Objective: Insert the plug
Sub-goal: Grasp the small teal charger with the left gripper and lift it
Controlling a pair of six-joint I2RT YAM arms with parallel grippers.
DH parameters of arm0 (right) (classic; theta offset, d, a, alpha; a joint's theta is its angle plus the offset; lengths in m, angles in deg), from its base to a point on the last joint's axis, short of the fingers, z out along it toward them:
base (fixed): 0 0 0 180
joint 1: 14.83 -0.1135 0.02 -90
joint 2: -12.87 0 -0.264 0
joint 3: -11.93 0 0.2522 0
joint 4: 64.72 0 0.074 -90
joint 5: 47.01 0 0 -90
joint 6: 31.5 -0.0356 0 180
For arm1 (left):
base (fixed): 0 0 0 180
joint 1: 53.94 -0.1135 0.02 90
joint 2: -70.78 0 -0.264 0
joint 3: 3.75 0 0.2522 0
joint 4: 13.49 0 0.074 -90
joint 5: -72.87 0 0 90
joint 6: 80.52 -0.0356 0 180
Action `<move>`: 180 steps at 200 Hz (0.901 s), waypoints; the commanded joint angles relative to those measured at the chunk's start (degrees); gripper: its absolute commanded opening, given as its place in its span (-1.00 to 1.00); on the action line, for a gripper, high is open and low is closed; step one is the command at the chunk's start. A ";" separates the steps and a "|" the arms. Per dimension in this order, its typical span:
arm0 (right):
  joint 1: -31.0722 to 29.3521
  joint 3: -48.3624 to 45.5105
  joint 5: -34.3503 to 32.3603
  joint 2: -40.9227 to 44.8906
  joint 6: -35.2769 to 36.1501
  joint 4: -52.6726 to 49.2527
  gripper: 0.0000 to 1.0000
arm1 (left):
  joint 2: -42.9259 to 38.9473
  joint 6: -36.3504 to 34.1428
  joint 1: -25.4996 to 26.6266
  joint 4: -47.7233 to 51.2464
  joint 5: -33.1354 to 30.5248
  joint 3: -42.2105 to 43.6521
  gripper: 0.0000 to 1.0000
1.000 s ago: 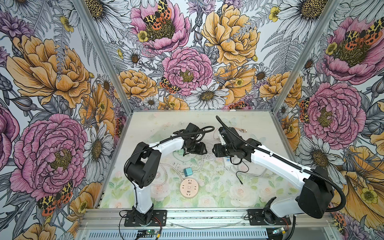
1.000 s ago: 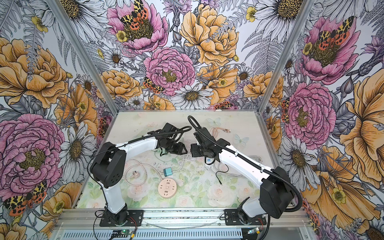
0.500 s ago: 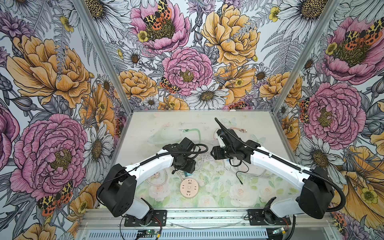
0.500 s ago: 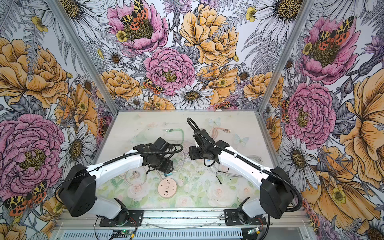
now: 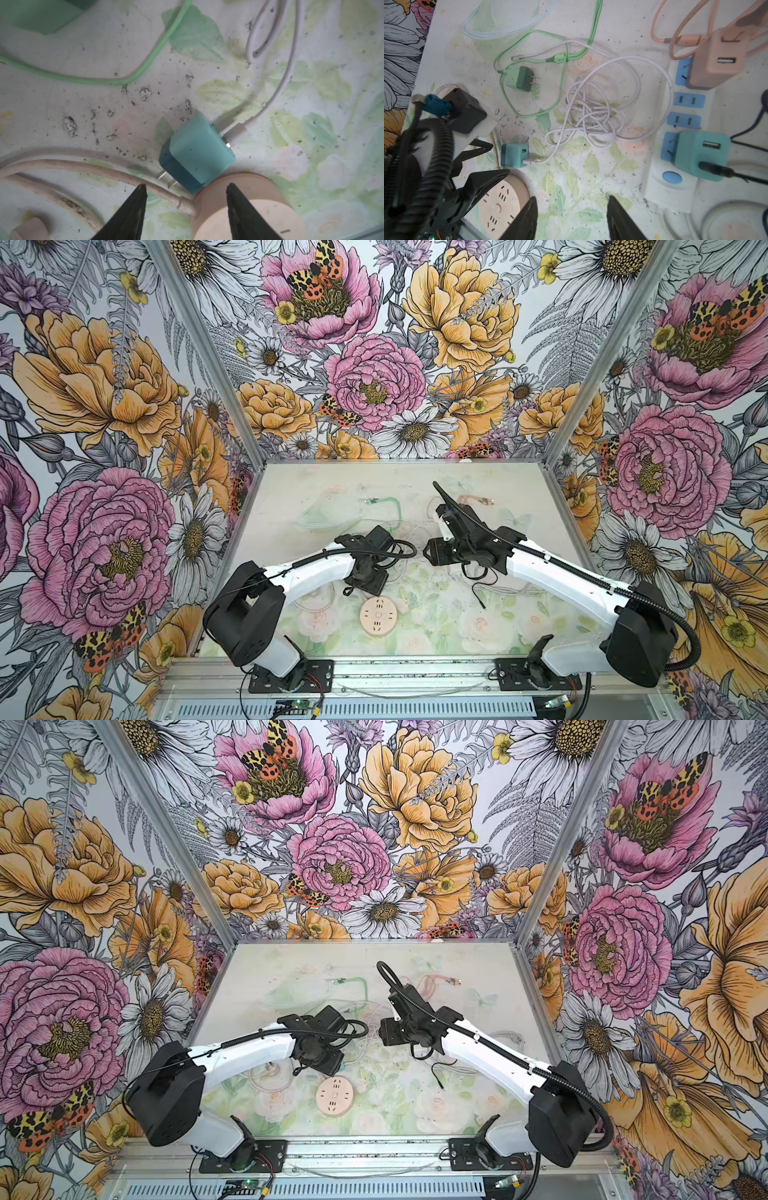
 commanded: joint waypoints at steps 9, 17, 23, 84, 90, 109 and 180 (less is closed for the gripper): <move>-0.34 -0.81 -1.23 2.33 -0.27 1.22 0.16 | 3.19 -1.06 0.80 -0.98 -4.98 -2.37 0.33; -0.34 -0.82 -1.23 2.21 -0.16 1.23 0.18 | 4.32 -1.22 0.88 -0.98 -5.16 -2.75 0.33; -0.34 -0.82 -1.25 2.13 -0.11 1.19 0.18 | 5.06 -1.26 0.85 -0.96 -5.50 -3.06 0.33; -0.16 -0.62 -1.59 1.29 0.76 1.20 0.20 | 9.31 -3.22 -0.72 -3.79 -5.80 -4.51 0.33; -0.16 -0.71 -1.56 1.31 0.87 1.17 0.21 | 9.31 -3.64 -0.93 -4.39 -5.27 -4.53 0.33; -0.09 -0.82 -1.55 1.25 0.99 1.14 0.21 | 9.92 -4.85 -1.12 -5.74 -3.50 -4.78 0.33; 0.24 -1.23 -1.98 0.95 1.08 1.23 0.23 | 13.36 -5.47 0.71 -6.32 5.62 -9.01 0.24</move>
